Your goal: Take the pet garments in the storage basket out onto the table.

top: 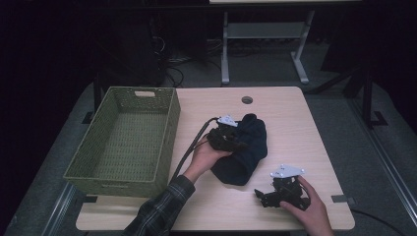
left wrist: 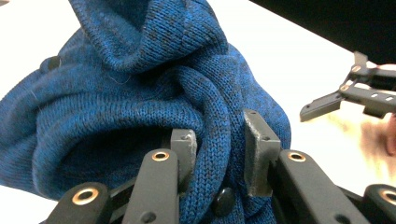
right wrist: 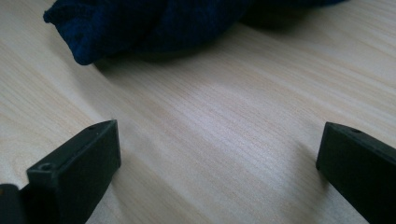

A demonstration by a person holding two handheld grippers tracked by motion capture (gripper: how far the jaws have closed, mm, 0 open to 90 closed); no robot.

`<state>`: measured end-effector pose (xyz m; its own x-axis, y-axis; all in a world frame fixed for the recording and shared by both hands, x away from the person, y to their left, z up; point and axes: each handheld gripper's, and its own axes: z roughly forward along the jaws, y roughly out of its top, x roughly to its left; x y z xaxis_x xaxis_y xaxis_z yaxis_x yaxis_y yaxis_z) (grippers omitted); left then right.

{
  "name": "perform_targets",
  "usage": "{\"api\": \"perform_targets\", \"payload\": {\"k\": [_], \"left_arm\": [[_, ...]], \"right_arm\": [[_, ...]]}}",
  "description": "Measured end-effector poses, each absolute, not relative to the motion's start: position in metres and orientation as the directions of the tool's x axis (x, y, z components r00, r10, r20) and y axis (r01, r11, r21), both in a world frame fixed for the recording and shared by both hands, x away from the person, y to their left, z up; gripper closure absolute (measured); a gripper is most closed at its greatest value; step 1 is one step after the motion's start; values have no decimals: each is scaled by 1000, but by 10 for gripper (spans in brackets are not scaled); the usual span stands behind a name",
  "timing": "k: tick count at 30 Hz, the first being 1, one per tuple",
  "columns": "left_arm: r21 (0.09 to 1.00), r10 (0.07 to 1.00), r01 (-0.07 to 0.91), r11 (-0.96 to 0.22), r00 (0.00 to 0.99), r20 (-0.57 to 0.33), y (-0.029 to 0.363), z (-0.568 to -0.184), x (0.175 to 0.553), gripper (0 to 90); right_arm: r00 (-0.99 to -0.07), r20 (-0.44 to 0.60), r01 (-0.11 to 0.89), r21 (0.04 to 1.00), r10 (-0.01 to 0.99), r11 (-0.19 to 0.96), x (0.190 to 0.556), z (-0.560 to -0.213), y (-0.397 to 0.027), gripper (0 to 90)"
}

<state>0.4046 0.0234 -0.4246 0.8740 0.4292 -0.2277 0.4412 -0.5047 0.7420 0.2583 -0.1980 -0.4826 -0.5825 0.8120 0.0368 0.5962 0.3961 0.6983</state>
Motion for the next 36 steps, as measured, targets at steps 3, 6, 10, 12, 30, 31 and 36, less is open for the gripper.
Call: {"api": "perform_targets", "payload": {"k": [3,6,10,12,30,31,36], "left_arm": [[726,434,452,-518,871,-232,19,-434,406,685],[701,430,455,-549,873,-230,14,-444,407,658],[700,423,434,-567,883,-204,14,-444,407,568],[710,437,437,-552,877,-200,15,-440,406,447],[736,459,389,-554,880,-120,50,-406,381,142],[737,457,381,-558,883,-111,51,-406,379,139],[753,467,364,-548,880,-85,58,-405,365,134]], "right_arm": [[-584,35,593,701,811,397,259,-483,-198,0],[-584,33,593,699,811,399,259,-483,-198,0],[-584,35,594,700,811,396,258,-483,-198,0],[-583,34,595,699,812,398,258,-483,-198,0],[-582,39,598,698,813,394,258,-483,-198,0],[-582,38,597,698,812,395,258,-483,-198,0],[-583,38,597,698,812,395,258,-483,-198,0]]}}
